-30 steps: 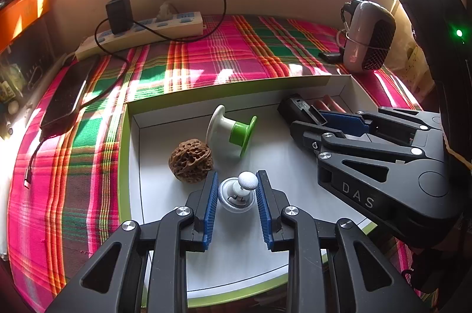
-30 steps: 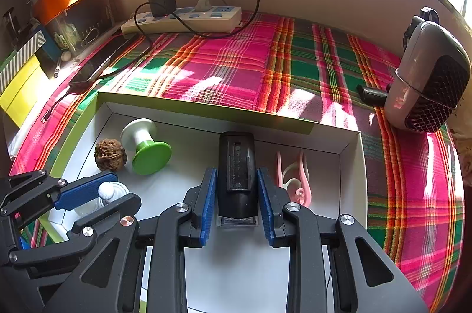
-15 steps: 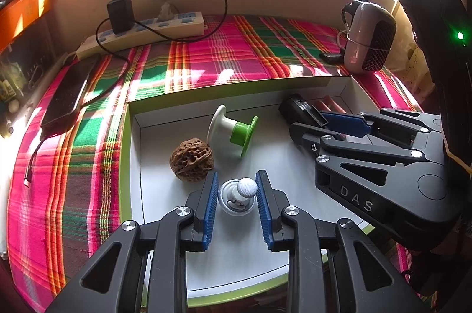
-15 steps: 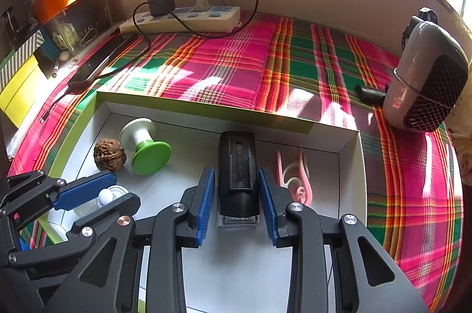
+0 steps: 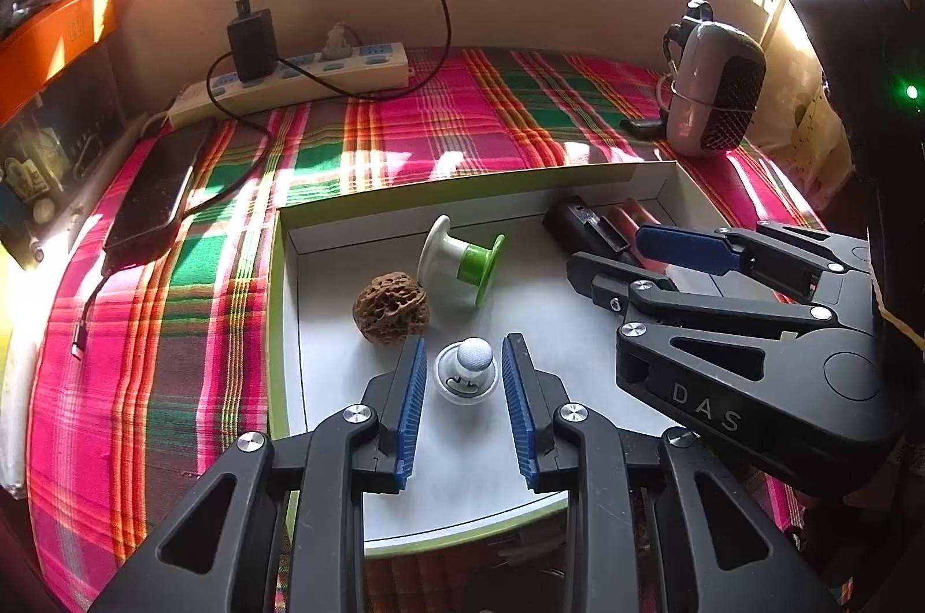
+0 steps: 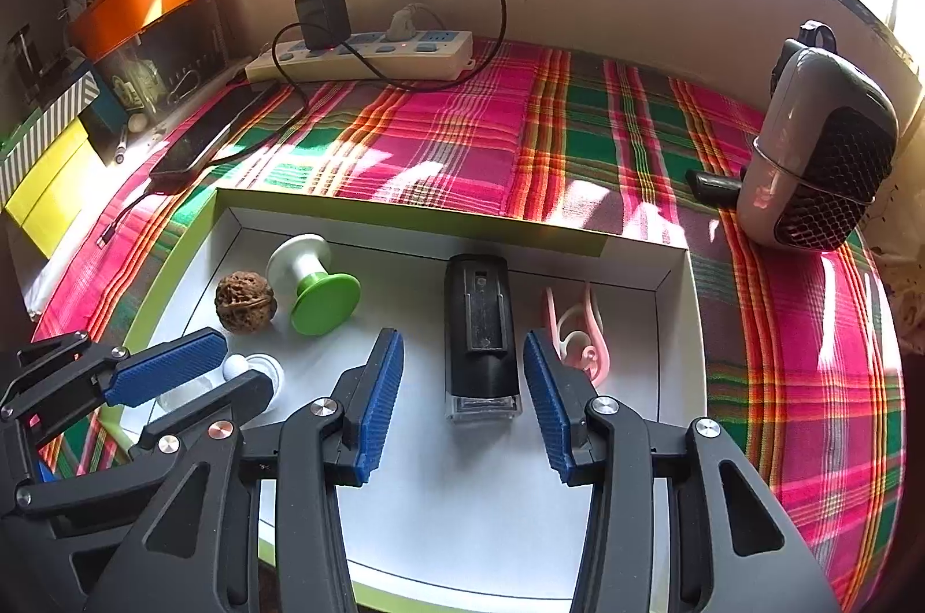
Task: Organize objects
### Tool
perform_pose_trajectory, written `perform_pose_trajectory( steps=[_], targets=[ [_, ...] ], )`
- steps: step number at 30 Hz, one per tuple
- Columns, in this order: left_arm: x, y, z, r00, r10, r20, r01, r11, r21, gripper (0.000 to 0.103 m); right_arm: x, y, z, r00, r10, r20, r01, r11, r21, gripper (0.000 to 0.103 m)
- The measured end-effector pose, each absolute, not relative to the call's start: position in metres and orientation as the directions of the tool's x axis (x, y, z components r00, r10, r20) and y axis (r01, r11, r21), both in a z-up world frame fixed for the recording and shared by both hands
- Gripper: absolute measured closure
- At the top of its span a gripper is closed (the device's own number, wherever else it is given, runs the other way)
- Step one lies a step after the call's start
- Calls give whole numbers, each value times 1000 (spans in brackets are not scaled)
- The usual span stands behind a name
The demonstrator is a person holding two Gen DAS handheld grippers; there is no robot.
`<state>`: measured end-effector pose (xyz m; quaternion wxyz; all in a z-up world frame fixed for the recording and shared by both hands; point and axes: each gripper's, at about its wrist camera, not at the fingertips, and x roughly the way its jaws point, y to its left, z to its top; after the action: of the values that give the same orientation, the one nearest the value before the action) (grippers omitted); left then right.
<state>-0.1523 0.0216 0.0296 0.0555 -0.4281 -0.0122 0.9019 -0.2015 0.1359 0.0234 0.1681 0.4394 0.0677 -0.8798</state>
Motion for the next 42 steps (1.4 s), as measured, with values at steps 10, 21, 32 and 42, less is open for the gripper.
perform_pose_trajectory(
  steps=[10, 21, 32, 42],
  targets=[
    [-135, 18, 35, -639, 111, -761, -86, -994, -72, 78, -181, 136, 31, -579, -234, -781, 342, -939, 28, 58],
    [-112, 13, 40, -660, 91, -746, -72, -996, -58, 78, -152, 142, 40, -612, -234, -756, 309, -950, 45, 58],
    [-77, -1, 47, -688, 88, -720, -46, -996, -78, 77, -113, 151, 48, -639, -243, -730, 309, -950, 46, 58],
    [-55, -15, 39, -674, 132, -727, -34, -988, -148, 77, -88, 161, 41, -632, -254, -732, 306, -950, 66, 58]
  ],
)
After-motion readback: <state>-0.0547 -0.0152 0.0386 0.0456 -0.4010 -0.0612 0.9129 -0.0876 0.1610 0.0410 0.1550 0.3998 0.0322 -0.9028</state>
